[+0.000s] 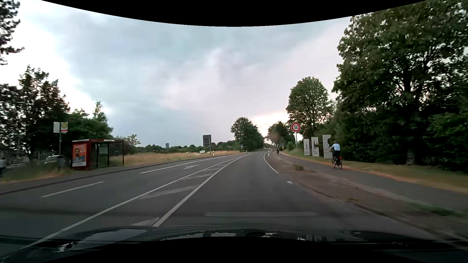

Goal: Follow the waypoints while adhering to traffic rules and regulations

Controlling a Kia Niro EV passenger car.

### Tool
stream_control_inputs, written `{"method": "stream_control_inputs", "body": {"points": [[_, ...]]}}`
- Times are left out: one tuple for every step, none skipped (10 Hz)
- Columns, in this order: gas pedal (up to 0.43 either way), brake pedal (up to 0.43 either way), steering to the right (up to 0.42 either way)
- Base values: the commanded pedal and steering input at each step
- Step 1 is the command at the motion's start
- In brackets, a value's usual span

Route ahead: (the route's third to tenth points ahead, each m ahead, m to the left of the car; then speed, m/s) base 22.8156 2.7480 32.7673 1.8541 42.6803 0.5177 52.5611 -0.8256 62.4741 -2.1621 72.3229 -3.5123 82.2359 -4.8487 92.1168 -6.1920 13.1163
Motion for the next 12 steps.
{"method": "stream_control_inputs", "body": {"points": [[0.228,0.0,0.014],[0.209,0.0,0.014],[0.197,0.0,0.013],[0.197,0.0,0.013],[0.197,0.0,0.014],[0.197,0.0,0.014],[0.197,0.0,0.014],[0.197,0.0,0.014],[0.197,0.0,0.013],[0.197,0.0,0.013],[0.197,0.0,0.013],[0.197,0.0,0.013]]}}
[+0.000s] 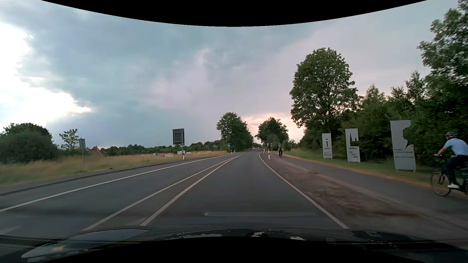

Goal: Follow the waypoints while adhering to traffic rules and regulations

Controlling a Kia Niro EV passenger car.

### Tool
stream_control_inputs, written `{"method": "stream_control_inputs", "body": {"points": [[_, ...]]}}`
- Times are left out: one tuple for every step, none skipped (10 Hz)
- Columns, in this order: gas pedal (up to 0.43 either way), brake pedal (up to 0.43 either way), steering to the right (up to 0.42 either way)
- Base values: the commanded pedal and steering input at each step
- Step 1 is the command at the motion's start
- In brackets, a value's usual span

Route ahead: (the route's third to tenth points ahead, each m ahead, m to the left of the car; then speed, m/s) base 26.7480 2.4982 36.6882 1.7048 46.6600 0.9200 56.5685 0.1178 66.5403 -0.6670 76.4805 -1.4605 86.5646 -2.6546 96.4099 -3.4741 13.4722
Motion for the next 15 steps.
{"method": "stream_control_inputs", "body": {"points": [[0.197,0.0,0.012],[0.197,0.0,0.011],[0.197,0.0,0.01],[0.197,0.0,0.01],[0.197,0.0,0.01],[0.197,0.0,0.01],[0.197,0.0,0.01],[0.197,0.0,0.01],[0.197,0.0,0.01],[0.197,0.0,0.01],[0.197,0.0,0.01],[0.197,0.0,0.008],[0.197,0.0,0.008],[0.197,0.0,0.007],[0.197,0.0,0.007]]}}
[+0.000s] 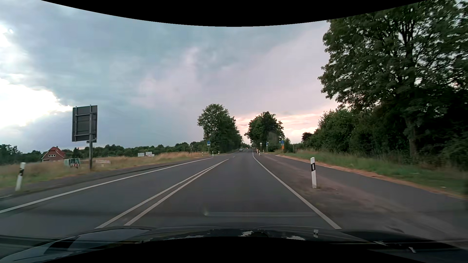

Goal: Follow the waypoints while adhering to traffic rules and regulations

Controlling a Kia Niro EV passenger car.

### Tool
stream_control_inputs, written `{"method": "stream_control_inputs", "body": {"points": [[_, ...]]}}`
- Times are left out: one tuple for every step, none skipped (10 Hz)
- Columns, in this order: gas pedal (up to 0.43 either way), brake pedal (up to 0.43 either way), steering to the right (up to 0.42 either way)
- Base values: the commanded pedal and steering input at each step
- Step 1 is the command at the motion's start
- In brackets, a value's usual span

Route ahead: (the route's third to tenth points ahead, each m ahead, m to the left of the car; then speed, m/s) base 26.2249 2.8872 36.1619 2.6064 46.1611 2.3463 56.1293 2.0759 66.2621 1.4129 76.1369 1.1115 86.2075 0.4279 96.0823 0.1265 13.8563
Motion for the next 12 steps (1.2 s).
{"method": "stream_control_inputs", "body": {"points": [[0.197,0.0,0.007],[0.197,0.0,0.007],[0.197,0.0,0.006],[0.197,0.0,0.006],[0.197,0.0,0.006],[0.197,0.0,0.005],[0.197,0.0,0.005],[0.197,0.0,0.005],[0.197,0.0,0.004],[0.197,0.0,0.004],[0.197,0.0,0.003],[0.197,0.0,0.002]]}}
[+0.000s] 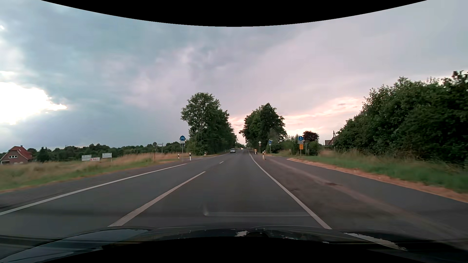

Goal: Follow the waypoints while adhering to traffic rules and regulations

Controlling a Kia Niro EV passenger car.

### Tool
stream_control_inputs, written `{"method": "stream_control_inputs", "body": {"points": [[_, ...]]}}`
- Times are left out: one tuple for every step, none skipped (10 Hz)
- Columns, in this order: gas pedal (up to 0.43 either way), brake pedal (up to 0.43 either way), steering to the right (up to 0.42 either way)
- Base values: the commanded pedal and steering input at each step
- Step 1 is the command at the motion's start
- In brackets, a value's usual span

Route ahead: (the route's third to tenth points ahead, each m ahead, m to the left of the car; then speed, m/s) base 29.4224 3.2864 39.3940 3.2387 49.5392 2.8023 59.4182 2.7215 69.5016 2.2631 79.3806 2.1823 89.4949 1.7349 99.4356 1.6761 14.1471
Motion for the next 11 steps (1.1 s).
{"method": "stream_control_inputs", "body": {"points": [[0.197,0.0,0.002],[0.197,0.0,0.002],[0.197,0.0,0.003],[0.197,0.0,0.003],[0.197,0.0,0.003],[0.197,0.0,0.003],[0.197,0.0,0.002],[0.197,0.0,0.001],[0.197,0.0,0.002],[0.197,0.0,0.001],[0.197,0.0,0.001]]}}
